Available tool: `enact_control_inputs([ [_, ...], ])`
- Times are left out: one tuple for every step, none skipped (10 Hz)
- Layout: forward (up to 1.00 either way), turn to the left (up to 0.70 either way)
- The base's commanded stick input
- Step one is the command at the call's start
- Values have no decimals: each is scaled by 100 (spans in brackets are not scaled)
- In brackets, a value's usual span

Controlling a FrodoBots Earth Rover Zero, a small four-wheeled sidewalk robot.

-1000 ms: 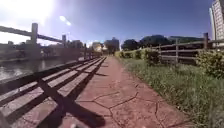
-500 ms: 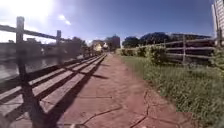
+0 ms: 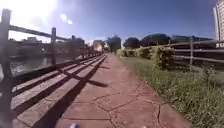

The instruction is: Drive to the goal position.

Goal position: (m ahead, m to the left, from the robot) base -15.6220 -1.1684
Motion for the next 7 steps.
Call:
enact_control_inputs([
  [70, 0],
  [70, 0],
  [70, 0],
  [70, 0],
  [70, 0],
  [70, 0],
  [70, 0],
])
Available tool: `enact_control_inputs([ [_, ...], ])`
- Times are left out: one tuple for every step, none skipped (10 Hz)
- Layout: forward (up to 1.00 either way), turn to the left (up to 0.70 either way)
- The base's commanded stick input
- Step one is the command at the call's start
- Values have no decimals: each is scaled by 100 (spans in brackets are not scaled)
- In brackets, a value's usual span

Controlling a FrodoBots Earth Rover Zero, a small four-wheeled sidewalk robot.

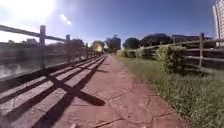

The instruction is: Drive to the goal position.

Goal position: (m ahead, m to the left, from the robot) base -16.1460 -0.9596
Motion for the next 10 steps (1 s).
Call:
enact_control_inputs([
  [70, -13],
  [70, -22],
  [70, 0],
  [70, 0],
  [70, 0],
  [70, 0],
  [70, 0],
  [70, 0],
  [70, 8],
  [70, 27],
])
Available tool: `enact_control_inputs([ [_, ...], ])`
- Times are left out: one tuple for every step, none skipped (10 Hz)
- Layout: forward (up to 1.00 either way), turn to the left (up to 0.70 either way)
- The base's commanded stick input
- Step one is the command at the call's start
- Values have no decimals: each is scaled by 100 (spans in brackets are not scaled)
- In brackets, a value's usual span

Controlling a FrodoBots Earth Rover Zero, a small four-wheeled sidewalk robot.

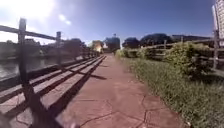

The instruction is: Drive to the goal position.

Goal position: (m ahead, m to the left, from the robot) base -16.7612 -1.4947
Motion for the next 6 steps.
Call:
enact_control_inputs([
  [70, 35],
  [70, 35],
  [70, 35],
  [70, 35],
  [70, 35],
  [70, 35],
])
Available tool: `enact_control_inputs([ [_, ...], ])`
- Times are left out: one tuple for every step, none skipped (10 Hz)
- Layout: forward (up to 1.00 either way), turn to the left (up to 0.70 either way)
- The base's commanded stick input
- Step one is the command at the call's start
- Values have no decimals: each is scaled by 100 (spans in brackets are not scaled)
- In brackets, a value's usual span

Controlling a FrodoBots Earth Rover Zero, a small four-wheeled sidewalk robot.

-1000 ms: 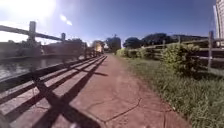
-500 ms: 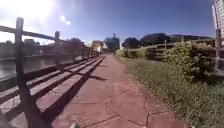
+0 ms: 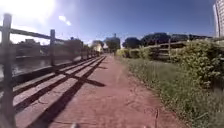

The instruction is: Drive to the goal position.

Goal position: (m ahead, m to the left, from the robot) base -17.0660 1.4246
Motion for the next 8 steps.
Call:
enact_control_inputs([
  [70, 35],
  [70, 35],
  [70, 35],
  [70, 35],
  [70, 35],
  [70, 35],
  [70, 35],
  [70, 35],
])
